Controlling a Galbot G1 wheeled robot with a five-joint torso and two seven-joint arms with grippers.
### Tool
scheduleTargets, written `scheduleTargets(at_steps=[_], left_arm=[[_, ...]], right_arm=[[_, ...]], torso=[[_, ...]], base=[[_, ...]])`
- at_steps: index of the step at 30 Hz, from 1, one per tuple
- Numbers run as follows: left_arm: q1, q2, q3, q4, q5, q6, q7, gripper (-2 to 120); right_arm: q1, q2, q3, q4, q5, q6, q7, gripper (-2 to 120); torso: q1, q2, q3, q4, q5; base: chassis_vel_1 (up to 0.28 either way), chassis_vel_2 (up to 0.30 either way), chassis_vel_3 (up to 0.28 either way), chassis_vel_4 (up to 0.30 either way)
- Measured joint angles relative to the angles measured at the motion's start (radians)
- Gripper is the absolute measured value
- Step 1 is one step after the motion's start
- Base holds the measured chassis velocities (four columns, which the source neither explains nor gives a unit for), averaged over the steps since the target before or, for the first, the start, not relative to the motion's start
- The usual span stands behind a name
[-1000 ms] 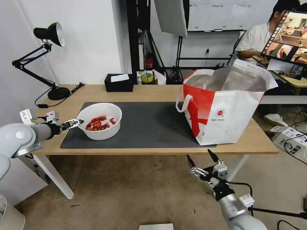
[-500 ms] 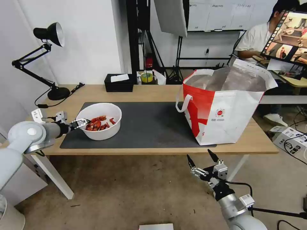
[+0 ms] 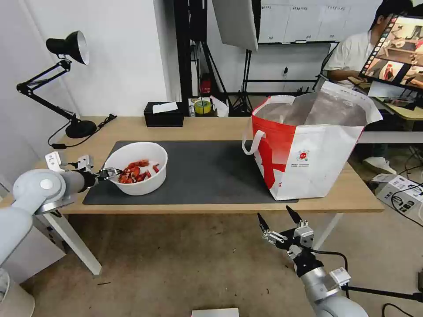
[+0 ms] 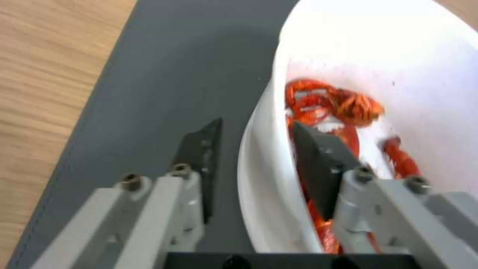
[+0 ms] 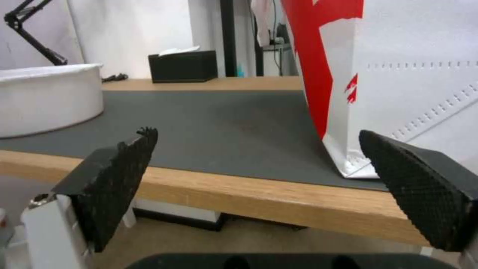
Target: Pick up the trash from the table and place it into the takeout bag.
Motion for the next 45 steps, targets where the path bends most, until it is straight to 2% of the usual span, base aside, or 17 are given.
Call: scheduleTargets(at_steps=[2,5,9,10,15,25,30,34,36,38,40,41,42,45], left_arm=[[0.0,0.0,-0.001,-0.003,0.0,-0.003,0.0,30],[0.003,-0.007,-0.003,-0.019,-0.001,-0.012,-0.001,13],[0.003,-0.011,-0.005,-0.026,-0.002,-0.015,-0.001,6],[0.003,-0.016,-0.01,-0.038,-0.003,-0.02,0.0,0],[-0.017,-0.018,-0.012,-0.091,-0.016,-0.027,-0.004,0],[-0.107,-0.008,0.022,-0.143,-0.069,-0.035,-0.022,0],[-0.193,-0.021,0.089,-0.144,-0.087,-0.037,-0.039,0],[-0.345,-0.076,0.174,-0.141,-0.131,-0.057,-0.102,0],[-0.375,-0.087,0.191,-0.141,-0.136,-0.06,-0.109,0],[-0.481,-0.121,0.266,-0.128,-0.148,-0.064,-0.13,0],[-0.522,-0.137,0.298,-0.117,-0.153,-0.064,-0.137,0],[-0.588,-0.166,0.35,-0.095,-0.159,-0.065,-0.149,0],[-0.588,-0.166,0.35,-0.095,-0.159,-0.065,-0.149,0],[-0.728,-0.233,0.456,-0.032,-0.166,-0.071,-0.156,0]], right_arm=[[0.0,0.0,0.0,0.0,0.0,0.0,0.0,100],[0.0,0.0,0.0,0.0,0.0,0.0,0.0,100],[0.0,0.0,0.0,0.0,0.0,0.0,0.0,100],[0.0,0.0,0.0,0.0,0.0,0.0,0.0,100],[0.0,0.0,0.0,0.0,0.0,0.0,0.0,100],[0.0,0.0,0.0,0.0,0.0,0.0,0.0,100],[0.0,0.0,0.0,0.0,0.0,0.0,0.0,100],[0.0,0.0,0.0,0.0,0.0,0.0,0.0,100],[0.0,0.0,0.0,0.0,0.0,0.0,0.0,100],[0.0,0.0,0.0,0.0,0.0,0.0,0.0,100],[0.0,0.0,0.0,0.0,0.0,0.0,0.0,100],[0.0,0.0,0.0,0.0,0.0,0.0,0.0,100],[0.0,0.0,0.0,0.0,0.0,0.0,0.0,100],[0.0,0.0,0.0,0.0,0.0,0.0,0.0,100]], torso=[[0.0,0.0,0.0,0.0,-0.0001],[0.0,0.0,0.0,0.0,-0.0001],[0.0,0.0,0.0,0.0,-0.0001],[0.0,0.0,0.0,0.0,-0.0001],[0.0,0.0,0.0,0.0,0.0],[0.0,0.0,0.0,0.0,0.0002],[0.0,0.0,0.0,0.0001,0.0],[0.0,0.0,0.0,-0.0001,0.0002],[0.0,0.0,0.0,-0.0001,0.0002],[0.0,0.0,0.0,-0.0001,0.0002],[0.0,0.0,0.0,-0.0001,0.0002],[0.0,0.0,0.0,-0.0001,0.0002],[0.0,0.0,0.0,-0.0001,0.0002],[0.0,0.0,0.0,-0.0002,-0.0001]], base=[[0.0,0.0,0.0,0.0],[0.0,0.0,0.0,0.0],[0.0,0.0,0.0,0.0],[0.0,0.0,0.0,0.0],[0.0,0.0,0.0,0.0],[0.0,0.0,0.0,0.0],[0.0,0.0,0.0,0.0],[0.0,0.0,0.0,0.0],[0.0,0.0,0.0,0.0],[0.0,0.0,0.0,0.0],[0.0,0.0,0.0,0.0],[0.0,0.0,0.0,0.0],[0.0,0.0,0.0,0.0],[0.0,0.0,0.0,0.0]])
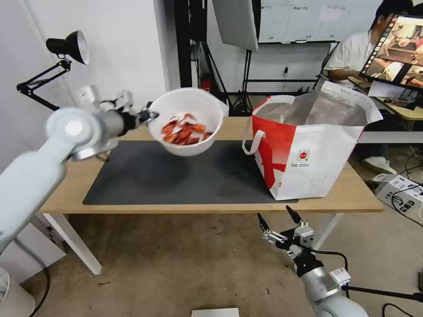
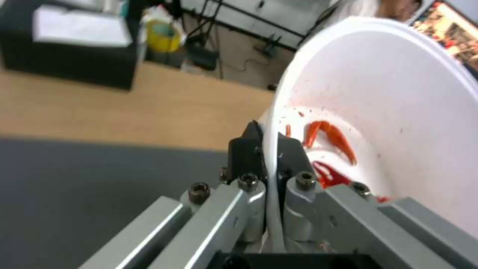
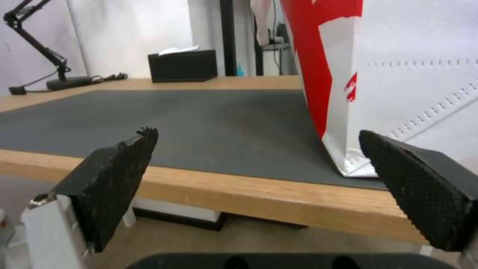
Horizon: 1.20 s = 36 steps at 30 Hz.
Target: Pick up the trash from the table and place it into the takeout bag.
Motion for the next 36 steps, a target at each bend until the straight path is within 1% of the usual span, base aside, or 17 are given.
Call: scheduleTargets(at_steps=[1,3,5,8,10,12,13,15,16,18,20,21,23,27,30,31,36], left_arm=[[0.0,0.0,0.0,0.0,0.0,0.0,0.0,0],[-0.093,-0.054,0.047,0.051,-0.003,-0.009,0.0,0],[-0.119,-0.075,0.057,0.07,-0.003,-0.01,0.0,0],[-0.219,-0.184,0.087,0.157,-0.003,-0.01,0.0,0],[-0.229,-0.2,0.091,0.168,-0.002,-0.01,-0.001,0],[-0.276,-0.292,0.11,0.221,0.004,-0.01,-0.005,0],[-0.276,-0.292,0.11,0.221,0.004,-0.01,-0.005,0],[-0.303,-0.371,0.125,0.276,0.024,-0.01,-0.007,0],[-0.303,-0.371,0.125,0.276,0.024,-0.01,-0.007,0],[-0.315,-0.455,0.13,0.339,0.07,-0.014,-0.007,0],[-0.316,-0.471,0.13,0.35,0.079,-0.015,-0.008,0],[-0.319,-0.501,0.135,0.372,0.103,-0.017,-0.007,0],[-0.33,-0.587,0.161,0.432,0.179,-0.035,-0.005,0],[-0.334,-0.627,0.184,0.465,0.243,-0.057,-0.002,0],[-0.323,-0.669,0.256,0.498,0.445,-0.145,0.025,0],[-0.323,-0.669,0.256,0.498,0.445,-0.145,0.025,0],[-0.288,-0.654,0.307,0.471,0.573,-0.202,0.06,0]], right_arm=[[0.0,0.0,0.0,0.0,0.0,0.0,0.0,100],[0.0,0.0,0.0,0.0,0.0,0.0,0.0,100],[0.0,0.0,0.0,0.0,0.0,0.0,0.0,100],[0.0,0.0,0.0,0.0,0.0,0.0,0.0,100],[0.0,0.0,0.0,0.0,0.0,0.0,0.0,100],[0.0,0.0,0.0,0.0,0.0,0.0,0.0,100],[0.0,0.0,0.0,0.0,0.0,0.0,0.0,100],[0.0,0.0,0.0,0.0,0.0,0.0,0.0,100],[0.0,0.0,0.0,0.0,0.0,0.0,0.0,100],[0.0,0.0,0.0,0.0,0.0,0.0,0.0,100],[0.0,0.0,0.0,0.0,0.0,0.0,0.0,100],[0.0,0.0,0.0,0.0,0.0,0.0,0.0,100],[0.0,0.0,0.0,0.0,0.0,0.0,0.0,100],[0.0,0.0,0.0,0.0,0.0,0.0,0.0,100],[0.0,0.0,0.0,0.0,0.0,0.0,0.0,100],[0.0,0.0,0.0,0.0,0.0,0.0,0.0,100],[0.0,0.0,0.0,0.0,0.0,0.0,0.0,100]], torso=[[0.0,0.0,0.0,0.0,0.0],[0.0,0.0,0.0,0.0001,0.0005],[0.0,0.0,0.0,0.0002,0.0004],[0.0,0.0,0.0,0.0,0.0005],[0.0,0.0,0.0,0.0001,0.0005],[0.0,0.0,0.0,0.0002,0.0005],[0.0,0.0,0.0,0.0002,0.0005],[0.0,0.0,0.0,-0.0004,0.0007],[0.0,0.0,0.0,-0.0004,0.0007],[0.0,0.0,0.0,0.0002,0.0003],[0.0,0.0,0.0,0.0002,0.0003],[0.0,0.0,0.0,0.0001,0.0002],[0.0,0.0,0.0,-0.0001,0.0005],[0.0,0.0,0.0,-0.0001,0.0005],[0.0,0.0,0.0,-0.0001,0.0004],[0.0,0.0,0.0,-0.0001,0.0004],[0.0,0.0,0.0,0.0002,0.0]], base=[[0.0,0.0,0.0,0.0],[0.0,0.0,0.0,0.0],[0.0,0.0,0.0,0.0],[0.0,0.0,0.0,0.0],[0.0,0.0,0.0,0.0],[0.0,0.0,0.0,0.0],[0.0,0.0,0.0,0.0],[0.0,0.0,0.0,0.0],[0.0,0.0,0.0,0.0],[0.0,0.0,0.0,0.0],[0.0,0.0,0.0,0.0],[0.0,0.0,0.0,0.0],[0.0,0.0,0.0,0.0],[0.0,0.0,0.0,0.0],[0.0,0.0,0.0,0.0],[0.0,0.0,0.0,0.0],[0.0,0.0,0.0,0.0]])
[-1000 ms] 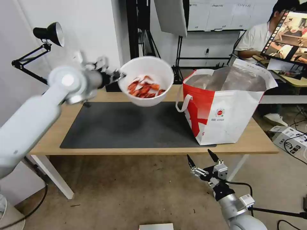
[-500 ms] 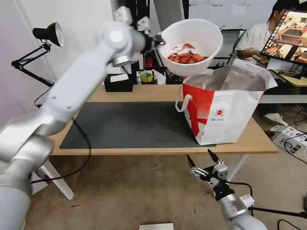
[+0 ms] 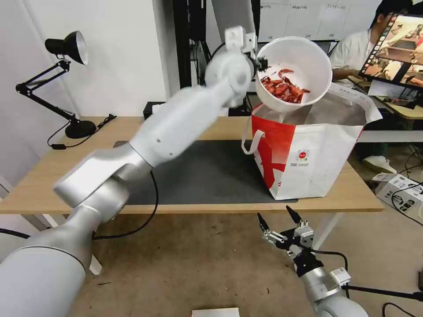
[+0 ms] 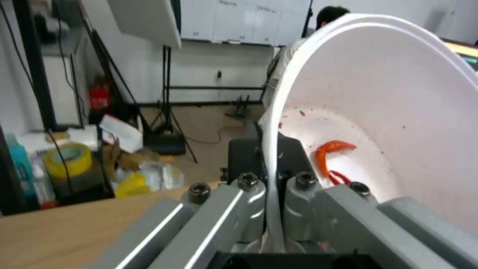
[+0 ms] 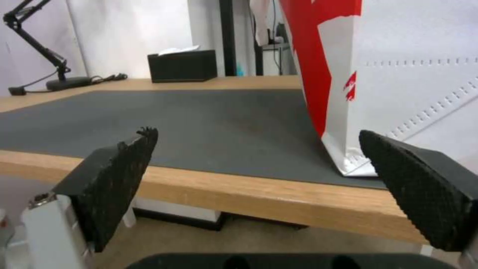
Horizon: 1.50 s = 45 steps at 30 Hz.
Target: Pick up the trash from the table and place it into the takeout bag.
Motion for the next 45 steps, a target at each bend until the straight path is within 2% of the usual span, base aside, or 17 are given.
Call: scheduleTargets(at_steps=[6,8,17,27,34,44,45], left_arm=[[0.02,0.034,0.039,-0.044,0.056,-0.003,0.015,0],[0.024,0.045,0.052,-0.065,0.073,-0.004,0.037,0],[0.029,0.05,0.065,-0.093,0.071,-0.011,0.078,0],[0.043,0.071,0.083,-0.131,0.013,0.001,0.122,0],[0.044,0.079,0.076,-0.144,-0.075,0.058,0.143,0],[0.045,0.083,0.071,-0.147,-0.119,0.139,0.144,0],[0.047,0.083,0.071,-0.147,-0.122,0.145,0.144,5]], right_arm=[[0.0,0.0,0.0,0.0,0.0,0.0,0.0,100],[0.0,0.0,0.0,0.0,0.0,0.0,0.0,100],[0.0,0.0,0.0,0.0,0.0,0.0,0.0,100],[0.0,0.0,0.0,0.0,0.0,0.0,0.0,100],[0.0,0.0,0.0,0.0,0.0,0.0,0.0,100],[0.0,0.0,0.0,0.0,0.0,0.0,0.0,100],[0.0,0.0,0.0,0.0,0.0,0.0,0.0,100]], torso=[[0.0,0.0,0.0,0.0001,0.0],[0.0,0.0,0.0,0.0002,0.0],[0.0,0.0,0.0,-0.0001,-0.0001],[0.0,0.0,0.0,0.0,0.0],[0.0,0.0,0.0,0.0,0.0],[0.0,0.0,0.0,0.0,0.0],[0.0,0.0,0.0,-0.0001,-0.0001]], base=[[0.0,0.0,0.0,0.0],[0.0,0.0,0.0,0.0],[0.0,0.0,0.0,0.0],[0.0,0.0,0.0,0.0],[0.0,0.0,0.0,0.0],[0.0,0.0,0.0,0.0],[0.0,0.0,0.0,0.0]])
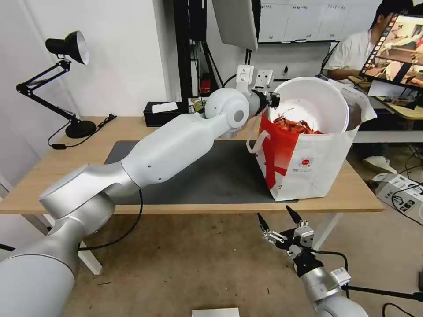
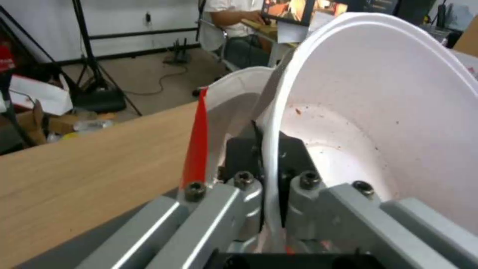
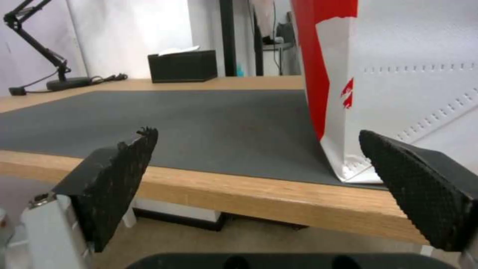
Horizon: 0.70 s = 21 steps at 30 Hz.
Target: Pick up the trash from the table and place it into the takeout bag.
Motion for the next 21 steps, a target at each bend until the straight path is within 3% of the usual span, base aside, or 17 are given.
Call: scheduleTargets(at_steps=[5,12,17,21], left_arm=[[0.004,0.003,0.0,-0.006,-0.02,0.023,0.0,19],[0.006,0.008,-0.003,-0.026,-0.061,0.08,0.008,47],[0.009,0.013,-0.011,-0.033,-0.065,0.081,0.008,66],[0.022,0.063,-0.018,-0.08,-0.061,0.035,0.009,83]], right_arm=[[0.0,0.0,0.0,0.0,0.0,0.0,0.0,100],[0.0,0.0,0.0,0.0,0.0,0.0,0.0,100],[0.0,0.0,0.0,0.0,0.0,0.0,0.0,100],[0.0,0.0,0.0,0.0,0.0,0.0,0.0,100]], torso=[[0.0,0.0,0.0,0.0,0.0],[0.0,0.0,0.0,0.0,0.0],[0.0,0.0,0.0,-0.0001,0.0],[0.0,0.0,0.0,-0.0001,0.0]], base=[[0.0,0.0,0.0,0.0],[0.0,0.0,0.0,0.0],[0.0,0.0,0.0,0.0],[0.0,0.0,0.0,0.0]])
